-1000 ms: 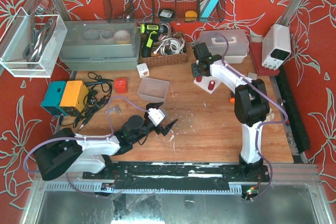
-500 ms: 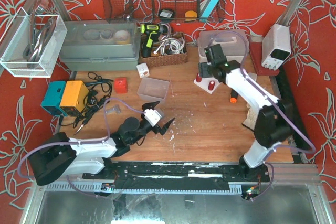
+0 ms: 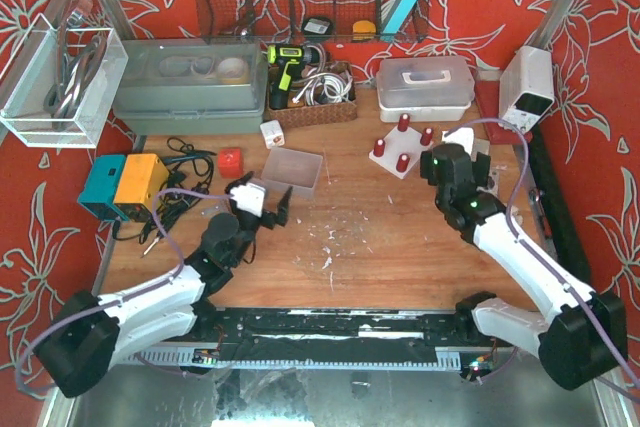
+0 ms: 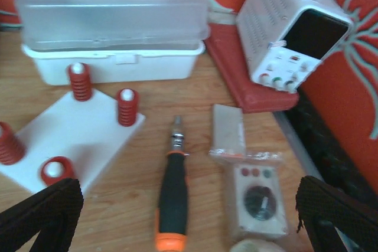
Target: Install the large spring
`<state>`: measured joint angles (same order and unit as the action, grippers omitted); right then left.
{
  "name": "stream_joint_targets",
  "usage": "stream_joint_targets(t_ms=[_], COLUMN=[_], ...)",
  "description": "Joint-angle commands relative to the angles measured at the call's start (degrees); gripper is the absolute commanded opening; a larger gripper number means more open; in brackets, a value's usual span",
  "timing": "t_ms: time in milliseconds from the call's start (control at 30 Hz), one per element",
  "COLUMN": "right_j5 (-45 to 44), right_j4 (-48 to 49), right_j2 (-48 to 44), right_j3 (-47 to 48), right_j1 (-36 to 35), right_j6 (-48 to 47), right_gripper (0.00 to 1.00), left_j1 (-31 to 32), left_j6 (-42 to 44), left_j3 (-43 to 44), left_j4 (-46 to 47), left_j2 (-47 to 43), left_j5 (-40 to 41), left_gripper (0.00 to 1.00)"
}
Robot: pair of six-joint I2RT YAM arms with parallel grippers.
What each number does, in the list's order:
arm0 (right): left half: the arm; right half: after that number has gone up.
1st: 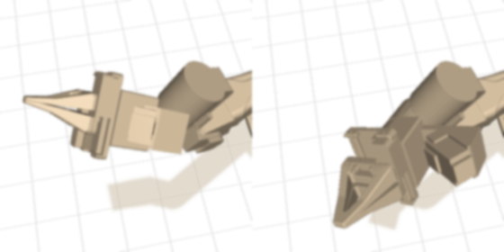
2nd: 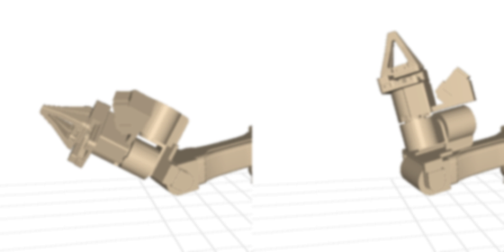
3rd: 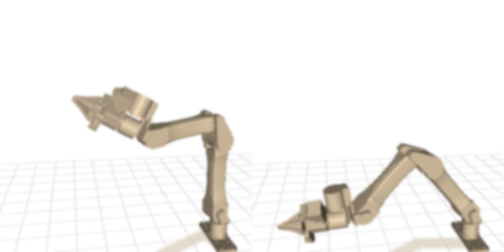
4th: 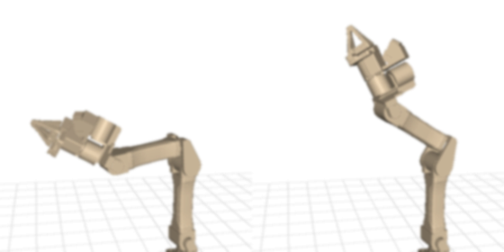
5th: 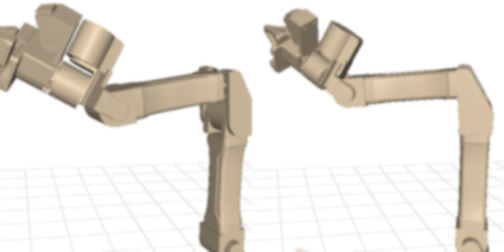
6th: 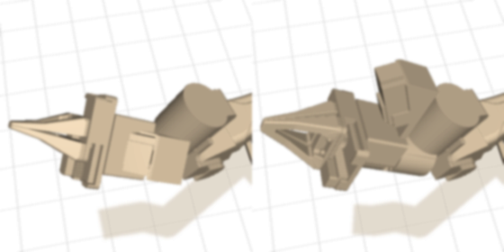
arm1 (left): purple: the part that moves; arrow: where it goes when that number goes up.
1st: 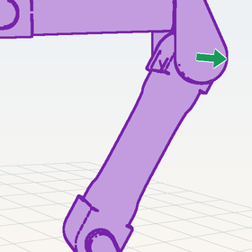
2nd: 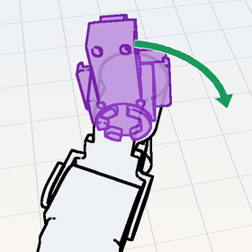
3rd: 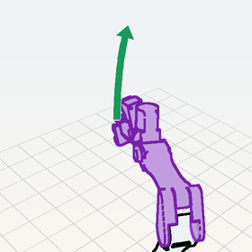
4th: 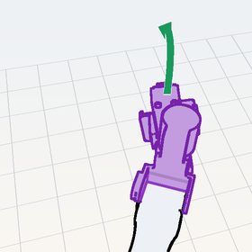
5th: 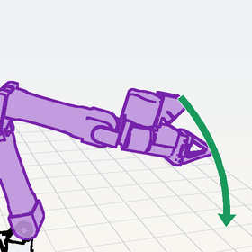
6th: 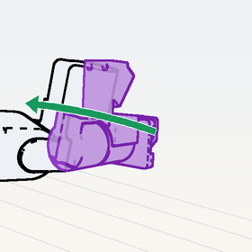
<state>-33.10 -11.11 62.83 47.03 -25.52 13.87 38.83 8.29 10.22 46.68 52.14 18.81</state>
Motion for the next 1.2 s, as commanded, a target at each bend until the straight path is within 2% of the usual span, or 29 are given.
stream_joint_targets(t_ms=[0, 100, 200, 267, 400, 467, 533, 600, 767, 900, 967, 1100, 1167], right_j5=[-9.62, -12.77, -10.99, -8.37, -9.92, -6.00, -2.84, -0.64, 5.23, 9.89, 10.88, 10.82, 11.82], right_j4=[20.67, 36.67, 36.82, 40.77, 46.60, 48.40, 47.31, 50.32, 48.62, 47.16, 45.98, 35.53, 36.03], right_j2=[-3.42, -3.06, -1.88, 0.18, 6.51, 9.12, 9.49, 9.96, 12.02, 13.08, 12.74, 11.77, 10.81], right_j3=[-9.95, -17.34, -19.02, -20.95, -22.71, -23.16, -22.34, -22.92, -20.11, -18.57, -18.35, -15.53, -16.56], right_j1=[0.47, 0.90, 3.10, 4.38, 6.80, 8.31, 8.77, 9.58, 12.80, 15.75, 16.94, 18.26, 18.46], right_j6=[-10.49, -16.68, -16.10, -18.38, -21.09, -20.93, -21.43, -21.91, -21.02, -19.66, -18.52, -18.80, -19.13], right_gripper=[0.99, 0.99, 0.99, 0.99, 0.99, 0.99, 0.99, 0.99, 0.99, 0.99, 0.99, 0.99, 0.99], left_j1=[-8.90, -12.87, -16.64, -19.44, -25.64, -26.55, -27.21, -28.31, -30.81, -34.65, -35.38, -35.45, -35.47], left_j6=[-6.30, -4.96, -4.17, -3.68, -4.65, -2.63, -1.73, -1.15, -1.47, -5.39, -6.22, -6.02, -6.59], left_j3=[1.50, 1.38, -0.02, -1.70, -5.17, -3.41, -3.19, -3.67, -4.30, -7.81, -7.84, -5.07, -4.13], left_j4=[-4.95, -6.25, -5.05, -2.79, 5.18, 3.28, 5.40, 8.92, 15.07, 28.88, 32.00, 26.29, 25.39], left_j2=[-0.92, -0.43, 1.24, 2.95, 9.25, 11.38, 13.08, 14.43, 17.22, 24.71, 28.10, 28.19, 28.87], left_j5=[1.17, 2.21, 1.95, 0.73, -6.37, -8.49, -8.89, -11.69, -16.29, -18.52, -19.22, -19.80, -18.80], left_gripper=[1.00, 1.00, 1.00, 1.00, 1.00, 1.00, 1.00, 1.00, 1.00, 1.00, 1.00, 1.00, 1.00])
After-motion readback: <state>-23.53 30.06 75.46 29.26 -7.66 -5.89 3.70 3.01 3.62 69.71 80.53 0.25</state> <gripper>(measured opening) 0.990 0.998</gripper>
